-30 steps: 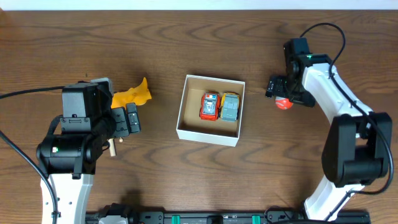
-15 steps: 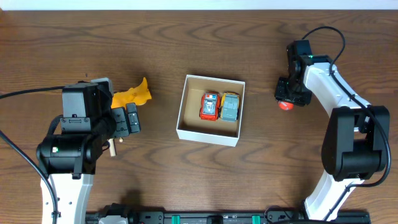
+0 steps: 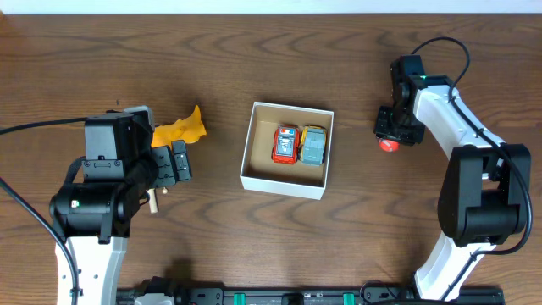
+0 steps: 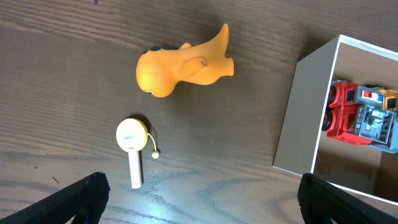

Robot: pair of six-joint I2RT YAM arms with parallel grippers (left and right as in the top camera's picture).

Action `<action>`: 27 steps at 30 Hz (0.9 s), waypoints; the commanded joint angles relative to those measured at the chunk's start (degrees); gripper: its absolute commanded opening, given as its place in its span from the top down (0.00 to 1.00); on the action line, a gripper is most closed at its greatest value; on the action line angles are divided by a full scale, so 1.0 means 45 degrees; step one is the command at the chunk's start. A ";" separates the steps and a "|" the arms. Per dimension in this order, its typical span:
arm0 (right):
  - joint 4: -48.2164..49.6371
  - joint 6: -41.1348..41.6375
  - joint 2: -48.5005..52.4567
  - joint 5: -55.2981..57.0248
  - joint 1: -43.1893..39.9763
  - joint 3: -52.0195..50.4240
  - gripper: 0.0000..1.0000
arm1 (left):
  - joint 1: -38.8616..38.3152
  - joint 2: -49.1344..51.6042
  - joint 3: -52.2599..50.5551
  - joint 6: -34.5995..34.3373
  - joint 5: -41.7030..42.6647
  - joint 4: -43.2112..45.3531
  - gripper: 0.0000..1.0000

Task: Pack container
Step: 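Lower the right gripper and grasp the orange-grey ball, then carry the ball over the box and lower it inside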

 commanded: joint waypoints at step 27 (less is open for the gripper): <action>0.3614 -0.2861 -0.3424 -0.0277 0.8155 0.1093 0.99 | 0.0053 0.0024 0.0039 -0.0024 -0.0005 0.0000 0.02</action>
